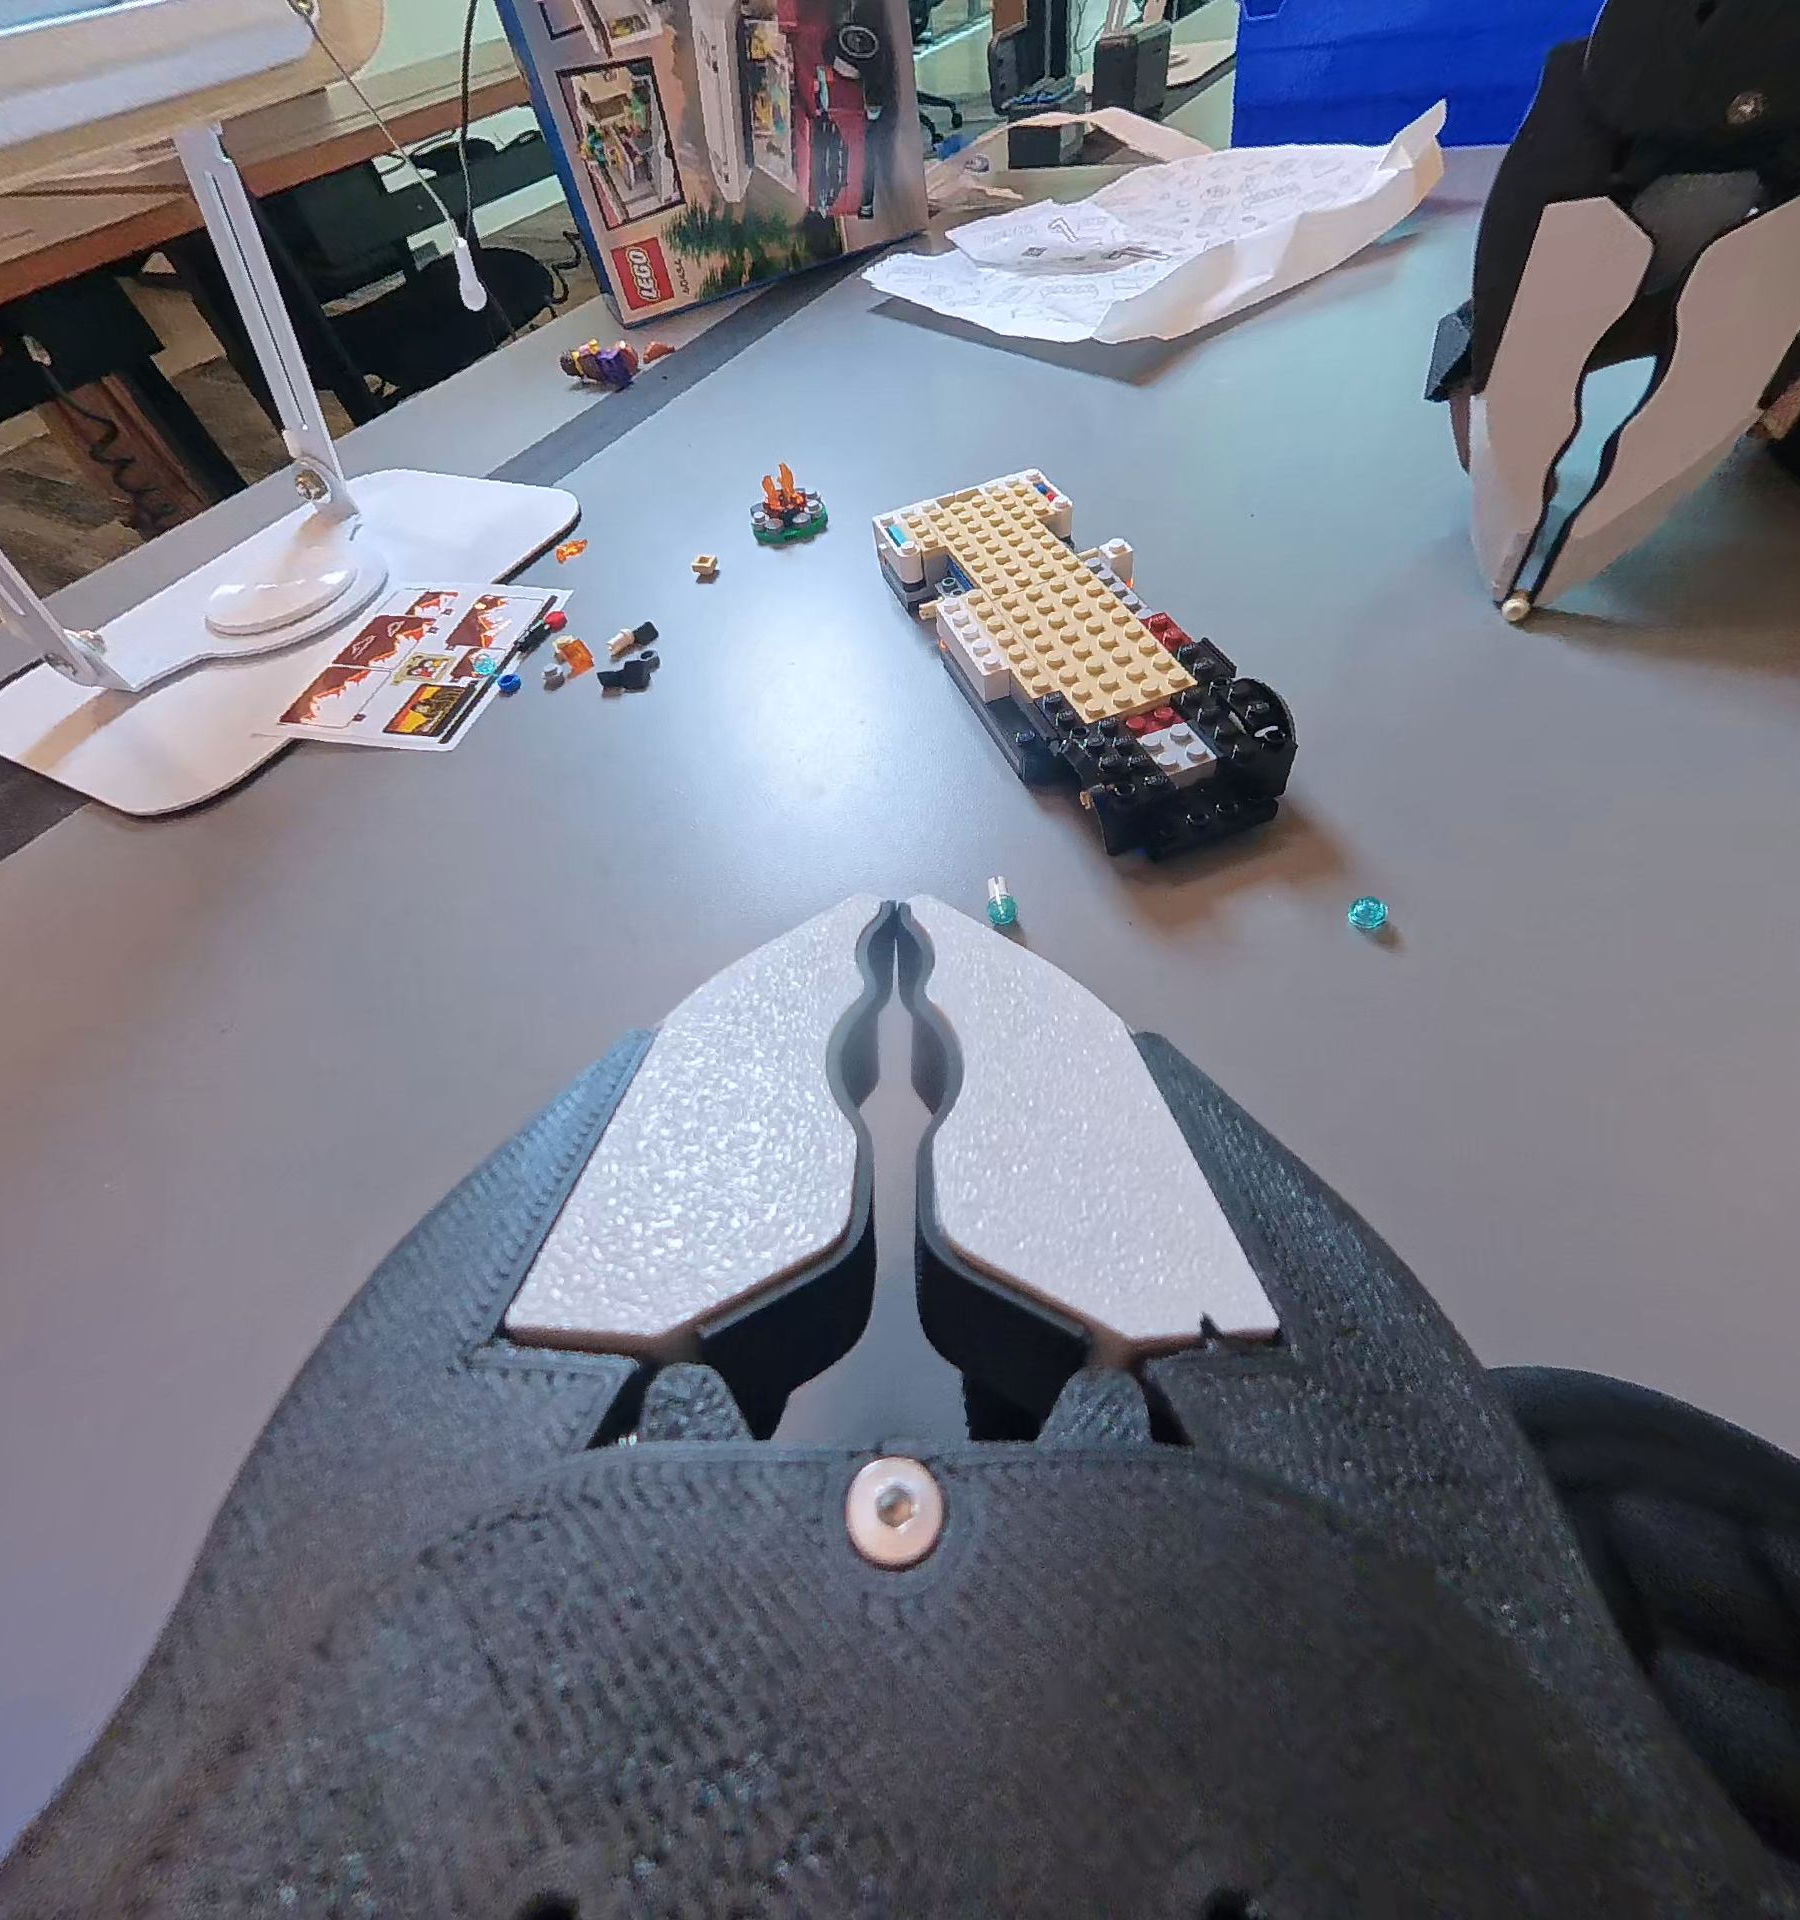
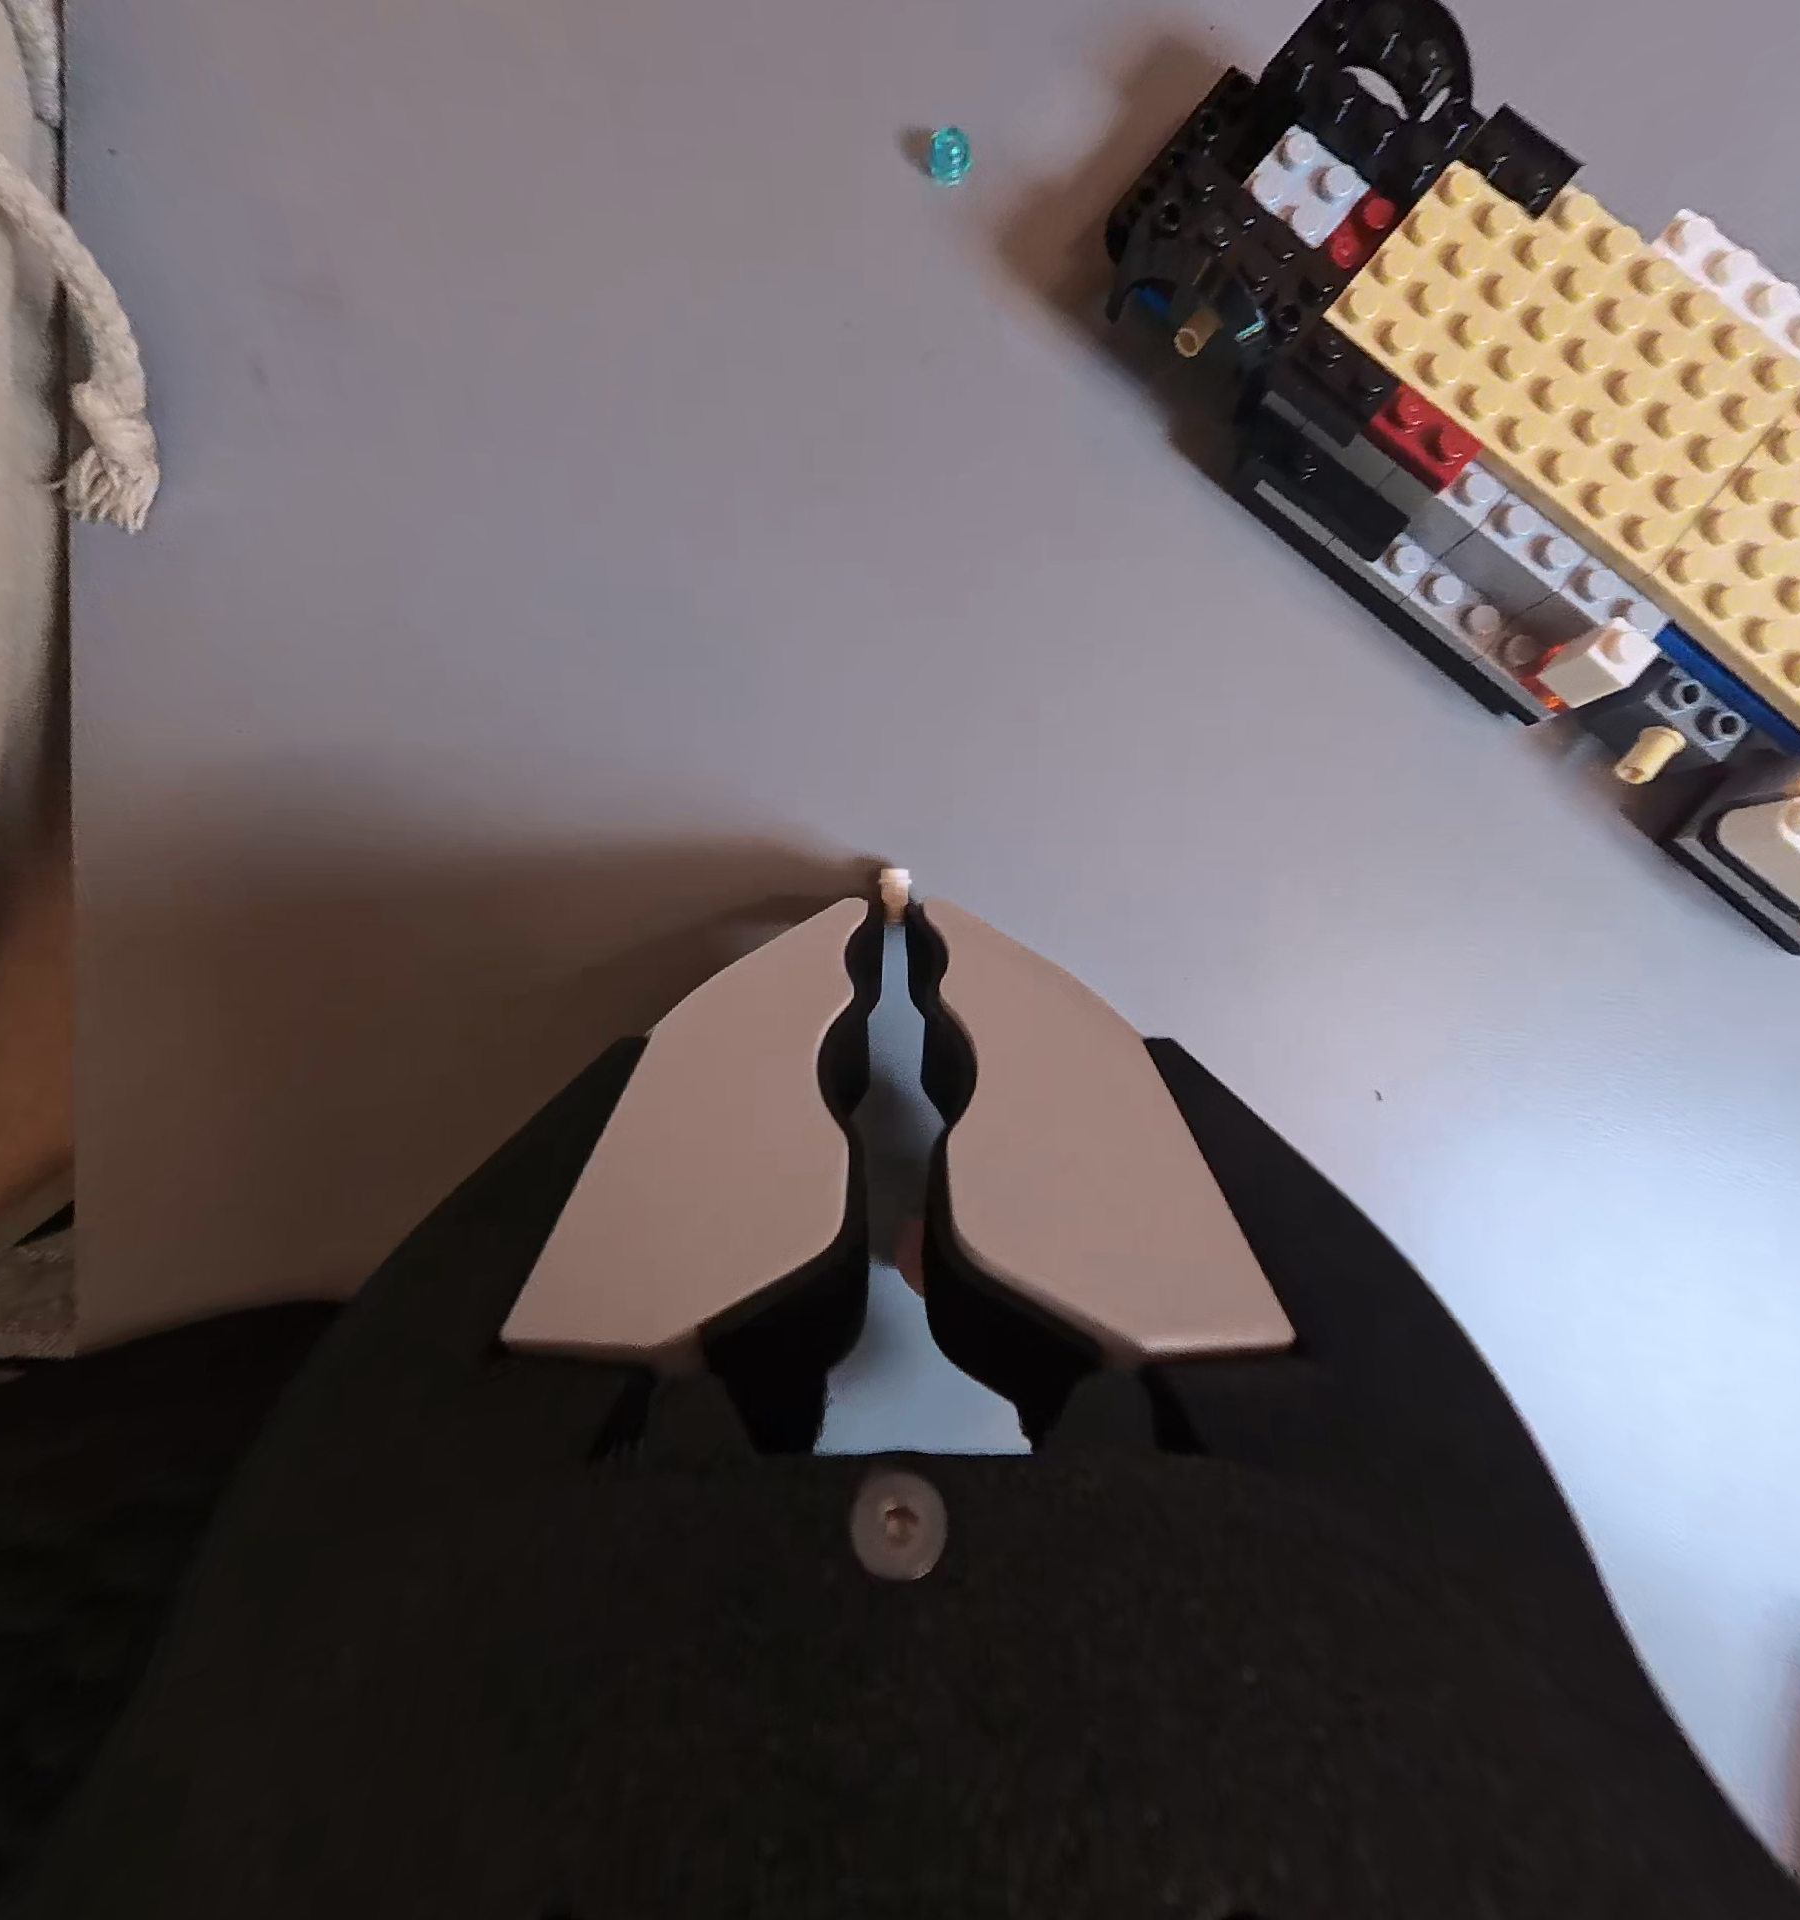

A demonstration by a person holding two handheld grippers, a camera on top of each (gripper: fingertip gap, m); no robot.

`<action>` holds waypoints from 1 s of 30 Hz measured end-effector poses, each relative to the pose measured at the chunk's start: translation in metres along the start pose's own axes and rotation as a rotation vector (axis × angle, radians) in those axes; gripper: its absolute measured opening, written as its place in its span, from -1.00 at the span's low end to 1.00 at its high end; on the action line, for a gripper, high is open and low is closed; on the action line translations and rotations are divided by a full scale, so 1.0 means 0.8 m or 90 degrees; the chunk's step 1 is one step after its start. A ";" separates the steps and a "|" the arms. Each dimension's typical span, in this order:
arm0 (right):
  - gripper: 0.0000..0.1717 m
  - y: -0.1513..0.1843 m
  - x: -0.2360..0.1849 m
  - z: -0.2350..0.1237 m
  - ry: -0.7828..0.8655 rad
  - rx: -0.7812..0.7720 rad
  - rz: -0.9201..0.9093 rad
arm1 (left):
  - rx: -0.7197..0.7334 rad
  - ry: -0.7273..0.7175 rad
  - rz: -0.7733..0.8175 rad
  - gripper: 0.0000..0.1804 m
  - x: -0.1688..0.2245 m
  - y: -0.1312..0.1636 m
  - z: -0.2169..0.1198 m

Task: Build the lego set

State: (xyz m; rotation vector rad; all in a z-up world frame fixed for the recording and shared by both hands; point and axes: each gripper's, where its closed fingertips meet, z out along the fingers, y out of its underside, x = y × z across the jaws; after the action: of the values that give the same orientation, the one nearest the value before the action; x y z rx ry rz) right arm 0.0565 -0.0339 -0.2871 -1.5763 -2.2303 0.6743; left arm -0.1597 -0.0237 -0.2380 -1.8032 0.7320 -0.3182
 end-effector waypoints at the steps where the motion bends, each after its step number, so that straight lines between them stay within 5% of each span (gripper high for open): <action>1: -0.95 -0.001 0.004 0.001 0.014 0.006 0.004 | 0.001 0.003 0.006 -1.00 0.002 0.000 0.000; 5: -0.95 -0.021 0.027 0.001 0.073 0.052 0.010 | -0.024 0.081 0.024 -0.97 0.031 -0.003 0.008; 9: -0.95 -0.043 0.042 0.005 0.099 0.081 -0.004 | -0.131 0.214 0.058 -0.94 0.092 0.004 0.019; 14: -0.95 -0.050 0.041 0.012 0.087 0.088 -0.025 | -0.261 0.270 0.135 -0.89 0.133 0.024 0.035; 30: -0.95 -0.042 0.036 0.012 0.073 0.101 -0.038 | -0.390 0.307 0.172 -0.85 0.133 0.036 0.028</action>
State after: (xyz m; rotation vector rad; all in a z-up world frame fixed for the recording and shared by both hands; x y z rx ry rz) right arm 0.0149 -0.0178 -0.2770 -1.4291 -2.0783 0.7067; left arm -0.0747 -0.0786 -0.2870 -2.1828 1.5265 -0.3787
